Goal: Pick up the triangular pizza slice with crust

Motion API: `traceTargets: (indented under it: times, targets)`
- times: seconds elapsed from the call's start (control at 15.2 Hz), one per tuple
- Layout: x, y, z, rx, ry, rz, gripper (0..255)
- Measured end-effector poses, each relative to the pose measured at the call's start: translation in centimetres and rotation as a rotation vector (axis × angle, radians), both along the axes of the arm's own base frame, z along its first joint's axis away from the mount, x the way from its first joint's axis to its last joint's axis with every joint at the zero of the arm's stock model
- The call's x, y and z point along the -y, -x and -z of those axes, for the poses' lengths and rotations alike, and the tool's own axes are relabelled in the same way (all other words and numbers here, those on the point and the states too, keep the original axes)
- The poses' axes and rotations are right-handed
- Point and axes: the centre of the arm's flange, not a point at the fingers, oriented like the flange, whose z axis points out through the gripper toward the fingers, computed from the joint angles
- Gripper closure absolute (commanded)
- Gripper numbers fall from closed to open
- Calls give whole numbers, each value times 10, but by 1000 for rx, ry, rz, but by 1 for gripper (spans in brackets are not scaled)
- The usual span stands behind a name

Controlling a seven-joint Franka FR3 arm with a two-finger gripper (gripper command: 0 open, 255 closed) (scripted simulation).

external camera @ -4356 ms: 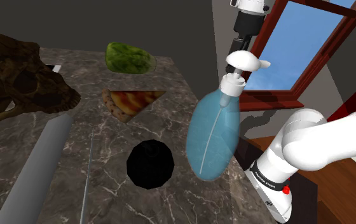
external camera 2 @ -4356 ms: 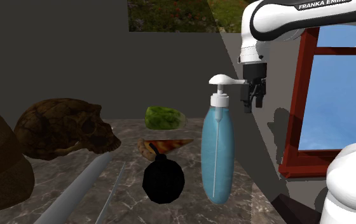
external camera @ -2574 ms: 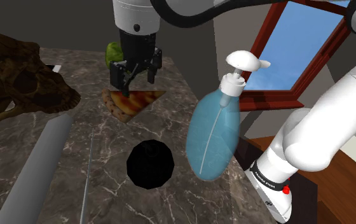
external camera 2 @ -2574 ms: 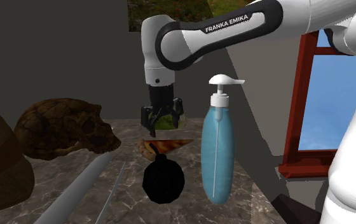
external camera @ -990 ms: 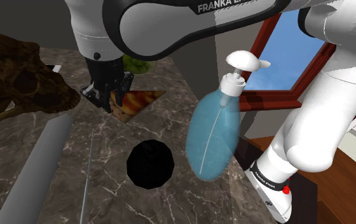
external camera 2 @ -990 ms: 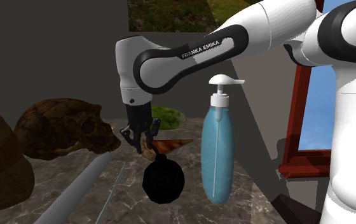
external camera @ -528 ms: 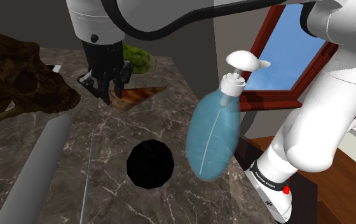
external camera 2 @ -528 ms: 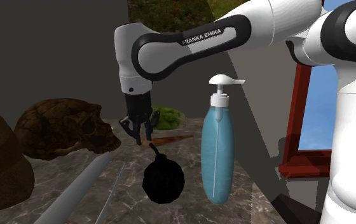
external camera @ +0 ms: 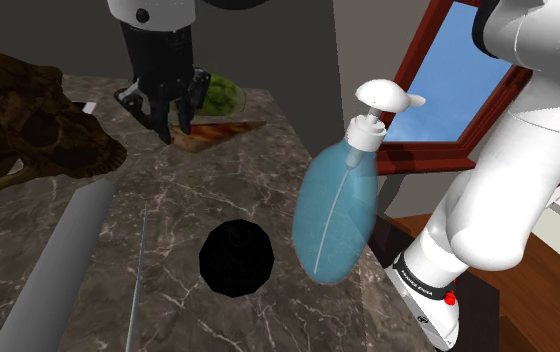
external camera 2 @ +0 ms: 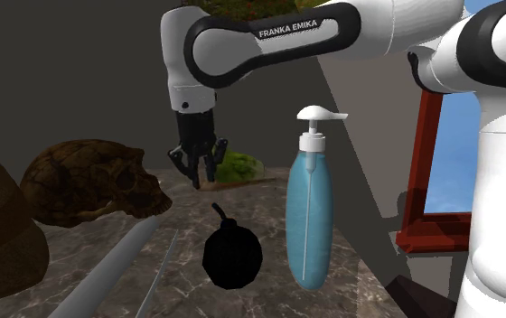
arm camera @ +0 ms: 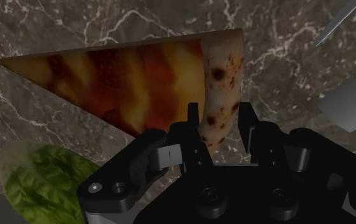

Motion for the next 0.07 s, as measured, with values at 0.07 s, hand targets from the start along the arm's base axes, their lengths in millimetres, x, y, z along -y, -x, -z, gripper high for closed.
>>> traceTargets:
  times: [0.07]
  targets:
    - [0, 0, -3, 0, 0, 0, 255]
